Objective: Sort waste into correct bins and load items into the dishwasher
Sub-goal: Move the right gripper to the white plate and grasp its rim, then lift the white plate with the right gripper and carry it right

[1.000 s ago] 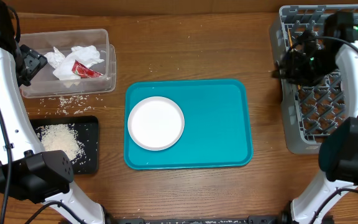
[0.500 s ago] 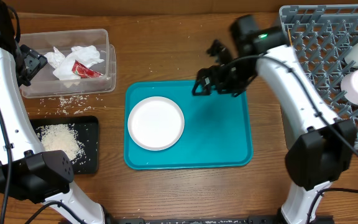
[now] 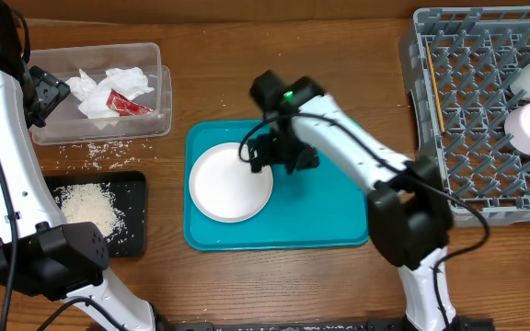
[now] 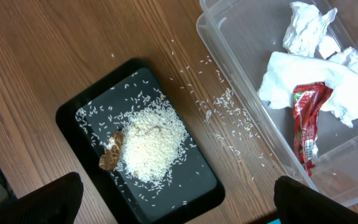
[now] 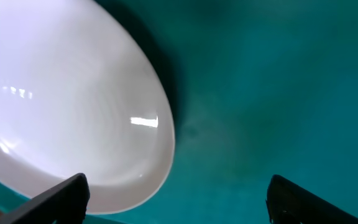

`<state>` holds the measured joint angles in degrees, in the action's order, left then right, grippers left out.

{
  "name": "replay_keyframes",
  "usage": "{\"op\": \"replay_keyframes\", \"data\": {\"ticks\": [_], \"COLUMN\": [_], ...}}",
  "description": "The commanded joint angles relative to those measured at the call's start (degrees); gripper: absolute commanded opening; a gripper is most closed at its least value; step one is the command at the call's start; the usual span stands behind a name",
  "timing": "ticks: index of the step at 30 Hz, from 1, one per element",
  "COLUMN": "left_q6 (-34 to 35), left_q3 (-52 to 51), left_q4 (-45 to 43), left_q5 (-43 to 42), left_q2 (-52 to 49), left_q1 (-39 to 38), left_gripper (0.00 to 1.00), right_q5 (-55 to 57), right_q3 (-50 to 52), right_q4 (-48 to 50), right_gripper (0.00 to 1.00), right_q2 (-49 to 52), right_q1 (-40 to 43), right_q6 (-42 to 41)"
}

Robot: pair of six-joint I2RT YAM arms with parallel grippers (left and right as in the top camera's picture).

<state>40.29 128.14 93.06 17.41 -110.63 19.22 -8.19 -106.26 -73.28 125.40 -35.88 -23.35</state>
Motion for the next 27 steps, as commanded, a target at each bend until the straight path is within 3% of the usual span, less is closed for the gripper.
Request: {"op": "replay_keyframes", "data": {"ticks": [1, 4, 12, 18, 24, 27], "left_q6": [-0.46, -0.46, -0.46, -0.46, -0.46, -0.46], "left_q3": [0.52, 0.52, 0.52, 0.52, 0.52, 0.52], "left_q4": [-0.11, -0.11, -0.11, -0.11, -0.11, -0.09], "left_q5": [0.98, 0.96, 0.98, 0.98, 0.96, 0.98], "left_q2": [0.26, 0.26, 0.26, 0.26, 0.26, 0.26], "left_q1": [0.2, 0.2, 0.2, 0.2, 0.2, 0.2], "left_gripper": [1.0, 1.0, 1.0, 1.0, 1.0, 1.0], "right_q5": [1.84, 2.14, 2.19, 2.14, 3.48, 9.16], "right_q3": [0.24, 0.24, 1.77, 2.29, -0.35, -5.73], "right_q4": [0.9, 0.83, 1.92, 1.79, -3.23, -10.8], "right_gripper": [0.9, 0.83, 0.5, 0.06, 0.04, 0.04], "right_q2": [2.82, 5.42, 6.73, 6.73, 6.71, 6.71], "right_q1": [-2.47, -3.28, -3.28, -3.23, -1.18, 2.43], "right_q6": [-2.91, -3.93, -5.4, -5.42, -4.72, -4.74]}}
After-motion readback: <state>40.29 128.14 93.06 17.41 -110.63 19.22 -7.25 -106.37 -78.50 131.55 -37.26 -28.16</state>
